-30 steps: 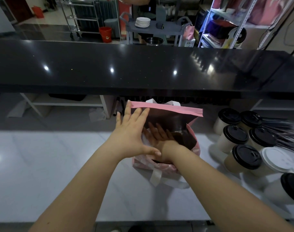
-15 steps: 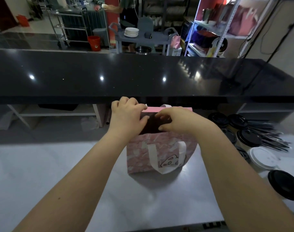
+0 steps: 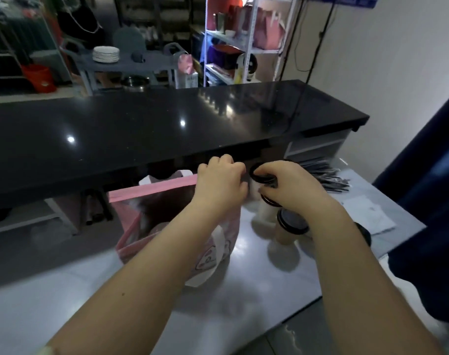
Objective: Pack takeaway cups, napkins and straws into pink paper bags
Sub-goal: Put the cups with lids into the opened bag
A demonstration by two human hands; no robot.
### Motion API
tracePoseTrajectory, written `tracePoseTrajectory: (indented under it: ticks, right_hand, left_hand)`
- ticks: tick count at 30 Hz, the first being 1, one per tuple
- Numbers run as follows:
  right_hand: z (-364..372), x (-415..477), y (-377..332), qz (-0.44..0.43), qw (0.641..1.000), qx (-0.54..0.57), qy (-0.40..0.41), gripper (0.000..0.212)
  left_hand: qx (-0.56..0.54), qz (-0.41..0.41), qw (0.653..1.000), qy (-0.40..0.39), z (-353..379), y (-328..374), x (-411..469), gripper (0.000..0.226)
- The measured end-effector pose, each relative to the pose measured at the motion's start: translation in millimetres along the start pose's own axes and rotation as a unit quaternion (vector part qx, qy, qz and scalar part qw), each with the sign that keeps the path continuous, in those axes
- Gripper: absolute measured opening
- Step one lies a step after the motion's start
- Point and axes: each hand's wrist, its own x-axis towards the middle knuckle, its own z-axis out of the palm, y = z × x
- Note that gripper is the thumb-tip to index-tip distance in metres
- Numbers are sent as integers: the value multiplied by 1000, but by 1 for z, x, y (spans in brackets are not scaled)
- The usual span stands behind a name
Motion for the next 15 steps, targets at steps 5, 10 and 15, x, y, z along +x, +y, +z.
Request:
tracePoseTrajectory:
  ticks: [5,10,15]
  right_hand:
    - [-6,-12,63,35,999,-3,7,37]
    - [20,-14,121,64,992,-42,-102,61]
    - [70,-14,154,35,993,-58,-101,80]
  left_hand:
    - [-29,34,999,-15,25,49,15,37]
    - [-27,3,996,-85,73,81,19,37]
    - [-25,-80,985,-151,122,86,10,42]
